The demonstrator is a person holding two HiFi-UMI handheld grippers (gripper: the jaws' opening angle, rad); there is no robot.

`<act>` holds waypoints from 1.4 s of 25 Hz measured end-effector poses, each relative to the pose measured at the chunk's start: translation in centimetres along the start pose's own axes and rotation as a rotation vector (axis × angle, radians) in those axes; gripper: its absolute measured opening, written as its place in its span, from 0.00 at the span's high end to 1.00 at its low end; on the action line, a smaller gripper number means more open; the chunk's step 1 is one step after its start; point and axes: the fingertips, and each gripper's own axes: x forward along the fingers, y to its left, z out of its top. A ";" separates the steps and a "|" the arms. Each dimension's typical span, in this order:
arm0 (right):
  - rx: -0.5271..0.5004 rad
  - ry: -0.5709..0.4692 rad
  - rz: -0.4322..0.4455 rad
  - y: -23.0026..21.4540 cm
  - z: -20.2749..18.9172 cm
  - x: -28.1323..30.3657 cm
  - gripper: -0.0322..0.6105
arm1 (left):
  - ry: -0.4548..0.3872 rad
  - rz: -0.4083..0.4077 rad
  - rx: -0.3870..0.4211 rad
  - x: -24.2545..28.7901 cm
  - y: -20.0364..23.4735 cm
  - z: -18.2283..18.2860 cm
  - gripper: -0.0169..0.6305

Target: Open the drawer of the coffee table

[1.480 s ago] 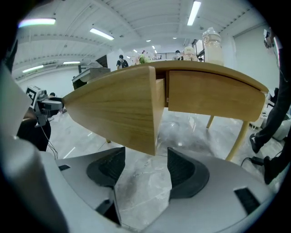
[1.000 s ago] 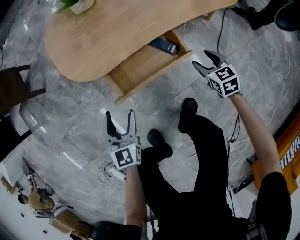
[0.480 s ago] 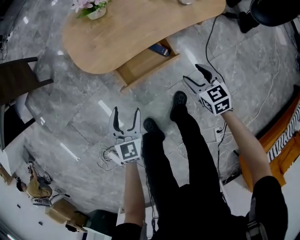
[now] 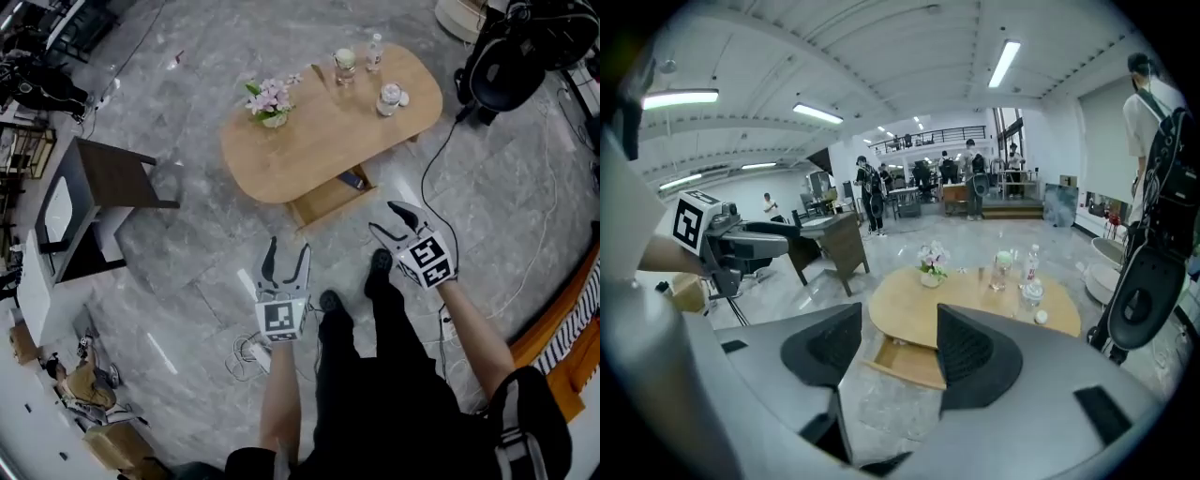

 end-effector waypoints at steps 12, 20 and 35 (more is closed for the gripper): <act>-0.041 -0.148 -0.027 10.8 8.2 -9.1 0.63 | -0.106 -0.055 -0.052 -12.3 -0.4 8.1 0.70; 0.023 -0.230 -0.081 16.1 6.3 -12.6 0.78 | -0.153 -0.057 -0.080 -19.0 -0.1 6.5 0.81; 0.012 -0.255 -0.080 22.1 4.9 -15.3 0.92 | -0.154 -0.042 -0.096 -23.5 -0.1 3.8 0.95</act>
